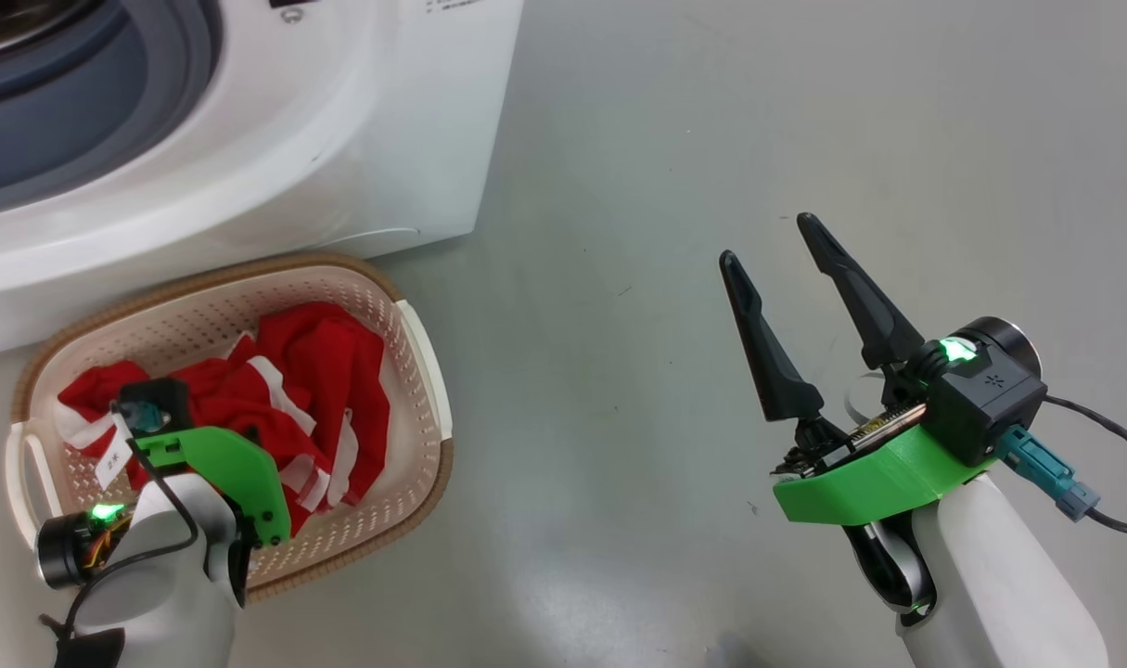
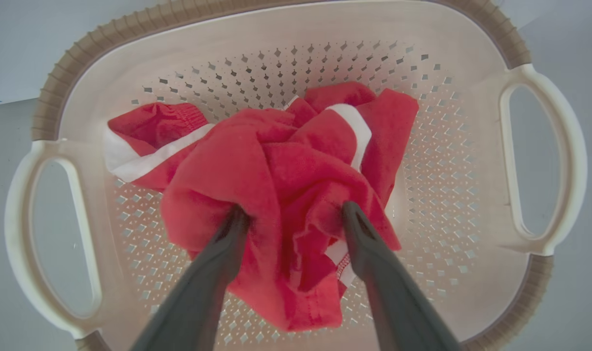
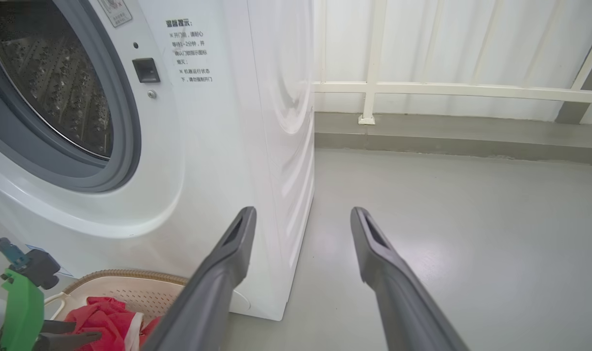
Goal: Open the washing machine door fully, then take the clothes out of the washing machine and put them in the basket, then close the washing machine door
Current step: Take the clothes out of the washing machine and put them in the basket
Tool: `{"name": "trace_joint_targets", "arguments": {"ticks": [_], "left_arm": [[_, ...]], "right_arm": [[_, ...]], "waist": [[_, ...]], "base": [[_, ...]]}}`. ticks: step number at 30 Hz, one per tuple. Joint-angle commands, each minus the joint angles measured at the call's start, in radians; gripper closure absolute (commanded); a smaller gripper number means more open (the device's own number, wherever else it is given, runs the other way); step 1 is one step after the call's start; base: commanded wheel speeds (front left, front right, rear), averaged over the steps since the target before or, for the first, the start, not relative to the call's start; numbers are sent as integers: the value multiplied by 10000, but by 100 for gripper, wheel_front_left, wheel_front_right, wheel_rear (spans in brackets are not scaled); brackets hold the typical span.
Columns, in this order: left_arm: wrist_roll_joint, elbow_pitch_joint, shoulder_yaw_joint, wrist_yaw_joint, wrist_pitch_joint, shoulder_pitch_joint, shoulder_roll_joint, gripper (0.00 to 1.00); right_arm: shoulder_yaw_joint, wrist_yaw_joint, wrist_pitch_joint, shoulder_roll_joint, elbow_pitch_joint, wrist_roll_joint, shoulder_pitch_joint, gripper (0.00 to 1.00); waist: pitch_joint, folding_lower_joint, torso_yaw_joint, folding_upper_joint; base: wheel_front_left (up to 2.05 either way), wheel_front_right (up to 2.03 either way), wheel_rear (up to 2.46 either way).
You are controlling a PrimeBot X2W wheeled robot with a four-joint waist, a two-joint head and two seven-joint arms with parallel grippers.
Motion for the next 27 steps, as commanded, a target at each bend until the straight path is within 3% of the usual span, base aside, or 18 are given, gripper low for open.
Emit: {"name": "trace_joint_targets", "arguments": {"ticks": [1,7,18,27], "left_arm": [[123,-82,137,47,-2,41,326,0],[72,-71,47,-103,-229,57,338,0],[-162,-120,39,-382,-1738,283,157,0],[-283,-1193,-12,-990,-2426,725,-83,0]], "right_arm": [[204,4,-63,20,-195,123,20,0],[45,4,-63,20,-150,75,119,0],[-165,4,-63,20,-19,-225,390,0],[-444,4,-63,20,85,-580,792,0]], "waist": [[-27,0,-31,0],[-356,0,147,0],[-1283,0,885,0],[-2065,0,1431,0]], "base": [[0,0,0],[0,0,0],[0,0,0],[0,0,0]]}}
